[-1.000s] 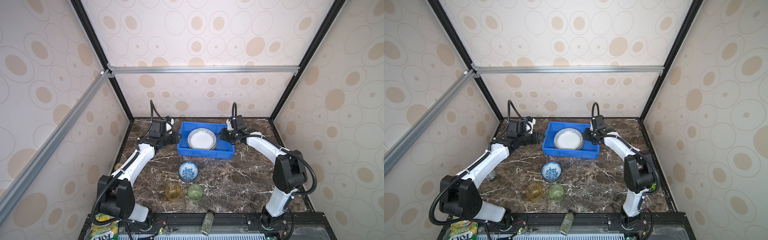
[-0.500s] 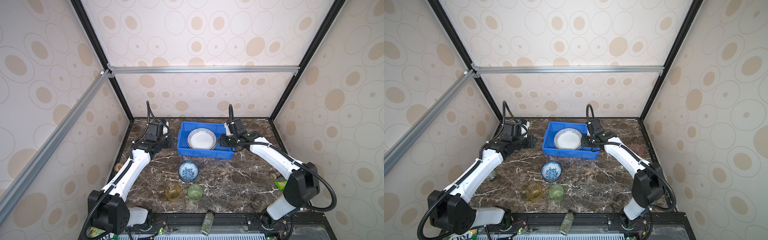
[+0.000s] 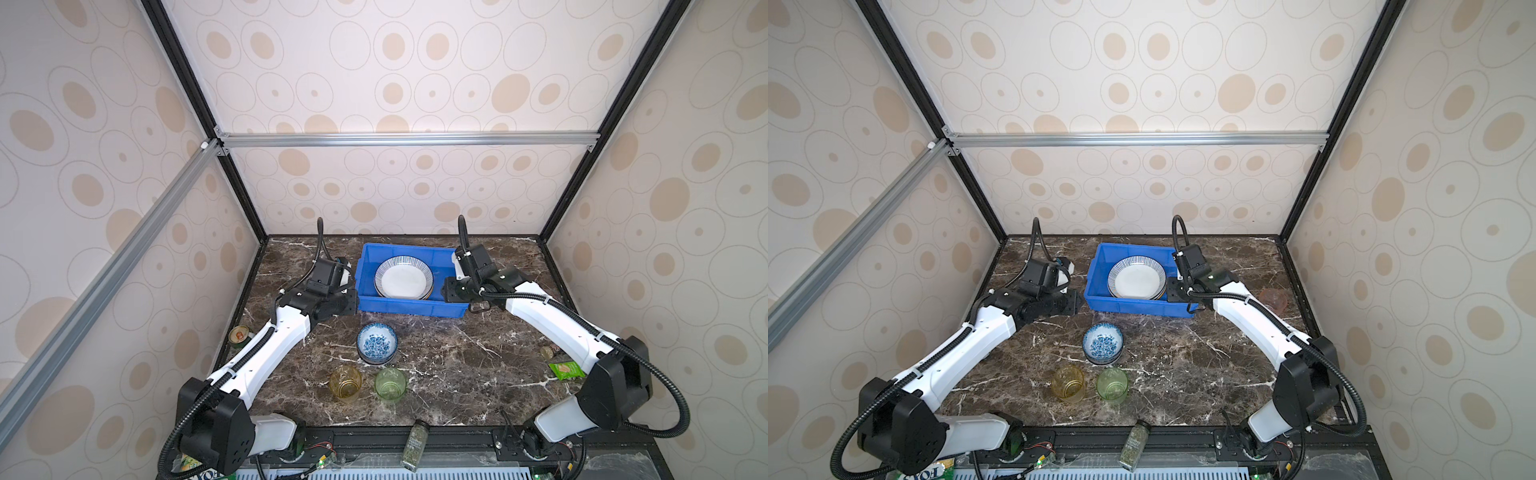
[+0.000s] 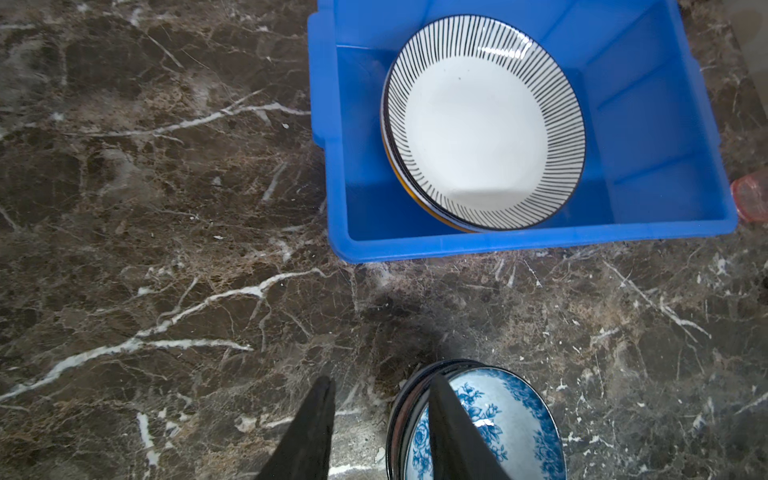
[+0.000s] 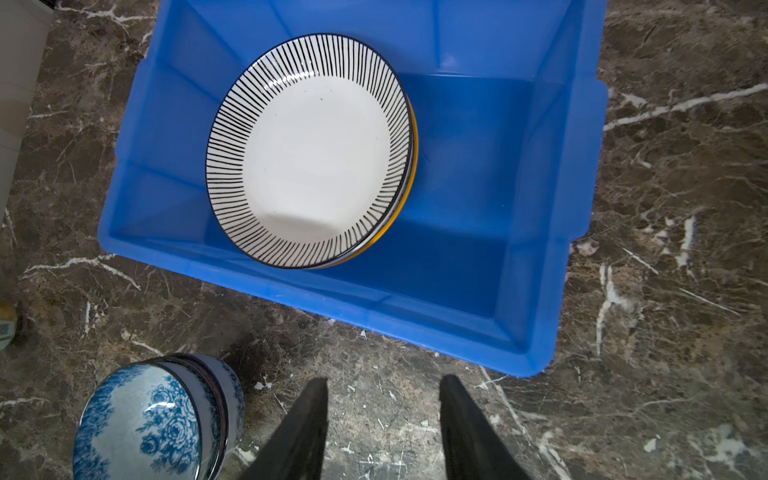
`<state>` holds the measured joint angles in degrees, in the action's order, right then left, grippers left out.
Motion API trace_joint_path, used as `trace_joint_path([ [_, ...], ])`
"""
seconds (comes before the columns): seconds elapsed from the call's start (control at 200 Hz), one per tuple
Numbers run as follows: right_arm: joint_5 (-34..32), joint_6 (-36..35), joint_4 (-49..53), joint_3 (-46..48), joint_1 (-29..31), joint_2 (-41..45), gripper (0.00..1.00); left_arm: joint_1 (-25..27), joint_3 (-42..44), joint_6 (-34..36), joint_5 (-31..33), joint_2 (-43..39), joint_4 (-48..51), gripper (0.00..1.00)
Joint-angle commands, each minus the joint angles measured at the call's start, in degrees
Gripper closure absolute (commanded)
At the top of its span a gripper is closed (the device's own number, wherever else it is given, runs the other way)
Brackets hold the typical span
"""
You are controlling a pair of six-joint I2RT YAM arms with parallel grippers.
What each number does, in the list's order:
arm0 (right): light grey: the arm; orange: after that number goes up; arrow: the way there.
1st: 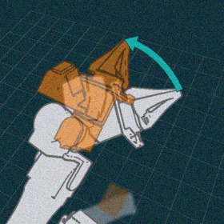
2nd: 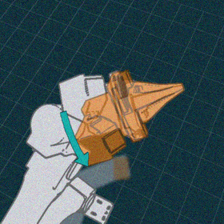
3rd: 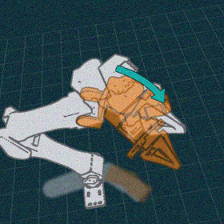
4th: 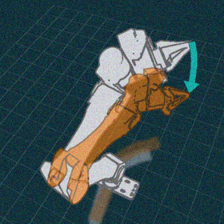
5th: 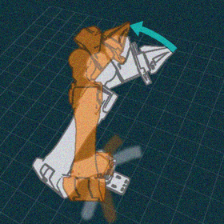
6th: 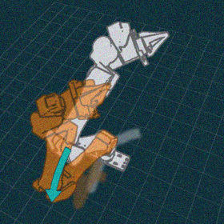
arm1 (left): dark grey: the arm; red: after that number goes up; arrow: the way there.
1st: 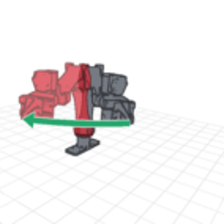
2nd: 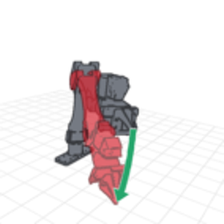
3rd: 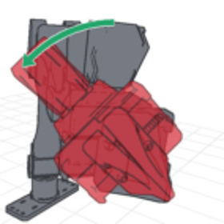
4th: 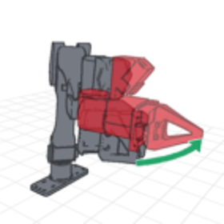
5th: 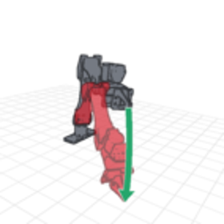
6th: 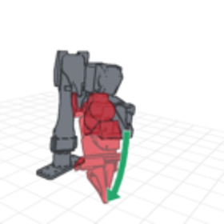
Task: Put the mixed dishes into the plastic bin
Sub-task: 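Open the right gripper and withdraw it while the left gripper moves toward the floral bowls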
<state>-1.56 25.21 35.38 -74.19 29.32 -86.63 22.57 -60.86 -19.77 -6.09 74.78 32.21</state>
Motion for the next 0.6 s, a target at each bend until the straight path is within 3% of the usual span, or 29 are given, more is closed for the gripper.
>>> trace_joint_path([
  [0.0,-1.2,-1.0,1.7,1.1,0.6,3.1,0.53,2.0,0.2,-1.1,2.6,-0.6,2.7,0.62],
  [0.275,-1.8,-1.7,2.7,3.2,1.0,6.7,0.52,6.4,0.6,-2.7,2.8,0.0,4.6,0.62],
  [0.595,-0.9,-1.9,2.0,4.4,1.2,9.0,0.51,8.1,3.8,-4.2,3.4,0.6,5.0,0.62],
])
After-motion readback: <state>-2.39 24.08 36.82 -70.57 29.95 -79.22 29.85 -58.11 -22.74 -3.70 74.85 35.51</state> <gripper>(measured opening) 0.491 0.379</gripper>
